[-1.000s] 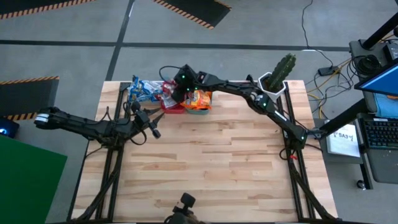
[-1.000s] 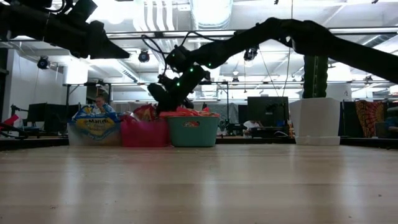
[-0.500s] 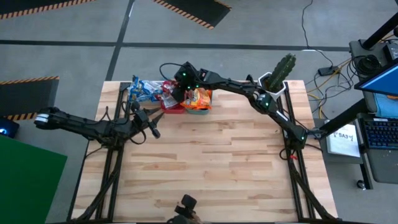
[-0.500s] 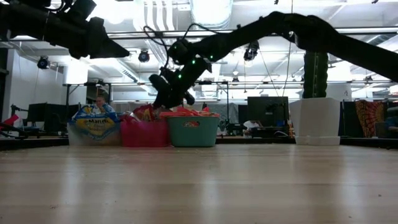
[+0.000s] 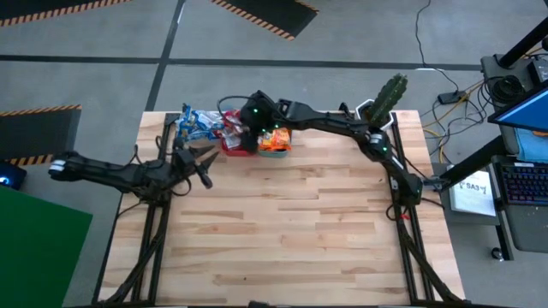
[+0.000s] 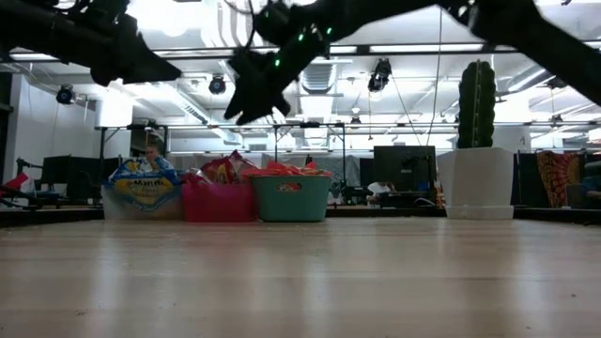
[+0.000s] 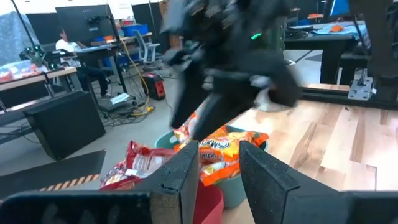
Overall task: Sort Maruchan noodles
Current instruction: Return to Home Position
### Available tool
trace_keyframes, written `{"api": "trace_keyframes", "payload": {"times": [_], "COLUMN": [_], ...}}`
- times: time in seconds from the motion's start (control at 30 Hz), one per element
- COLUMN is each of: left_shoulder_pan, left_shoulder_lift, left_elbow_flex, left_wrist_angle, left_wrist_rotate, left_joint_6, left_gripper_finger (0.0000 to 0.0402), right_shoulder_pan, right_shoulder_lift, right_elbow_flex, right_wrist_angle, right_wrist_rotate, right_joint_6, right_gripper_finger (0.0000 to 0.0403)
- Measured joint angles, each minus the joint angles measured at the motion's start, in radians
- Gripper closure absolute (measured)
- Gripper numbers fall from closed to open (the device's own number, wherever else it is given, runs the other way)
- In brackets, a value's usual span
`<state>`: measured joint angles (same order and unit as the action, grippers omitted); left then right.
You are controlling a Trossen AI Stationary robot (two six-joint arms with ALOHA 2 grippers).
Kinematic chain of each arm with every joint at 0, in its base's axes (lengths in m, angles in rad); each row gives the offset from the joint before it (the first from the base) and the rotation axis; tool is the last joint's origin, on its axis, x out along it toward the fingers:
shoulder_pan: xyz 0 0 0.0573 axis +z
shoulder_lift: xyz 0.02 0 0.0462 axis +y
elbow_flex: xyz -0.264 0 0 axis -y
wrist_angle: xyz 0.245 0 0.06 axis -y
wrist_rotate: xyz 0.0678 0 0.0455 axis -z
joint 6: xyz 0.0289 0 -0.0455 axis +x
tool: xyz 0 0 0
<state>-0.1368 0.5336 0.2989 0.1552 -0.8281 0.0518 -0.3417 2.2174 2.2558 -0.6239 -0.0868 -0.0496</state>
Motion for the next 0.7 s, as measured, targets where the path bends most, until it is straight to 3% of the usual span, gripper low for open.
{"api": "trace_keyframes", "payload": {"times": [0.2,0.5,0.7], "left_shoulder_pan": [-0.001,-0.001,-0.001], "left_shoulder_lift": [-0.104,-0.209,-0.265], "left_elbow_flex": [0.0,0.0,0.0], "left_wrist_angle": [-0.111,-0.209,-0.307], "left_wrist_rotate": [0.0,0.008,0.047], "left_joint_6": [-0.045,-0.061,-0.059], "left_gripper_finger": [0.0304,0.0304,0.0304], "right_shoulder_pan": [0.042,0.128,0.139], "right_shoulder_lift": [-0.176,-0.534,-0.75], "right_elbow_flex": [-0.232,-0.833,-1.16], "right_wrist_angle": [0.063,0.453,0.665], "right_wrist_rotate": [0.001,0.0,0.001], "right_joint_6": [-0.018,-0.005,-0.009], "right_gripper_finger": [0.0197,0.0198,0.0199]}}
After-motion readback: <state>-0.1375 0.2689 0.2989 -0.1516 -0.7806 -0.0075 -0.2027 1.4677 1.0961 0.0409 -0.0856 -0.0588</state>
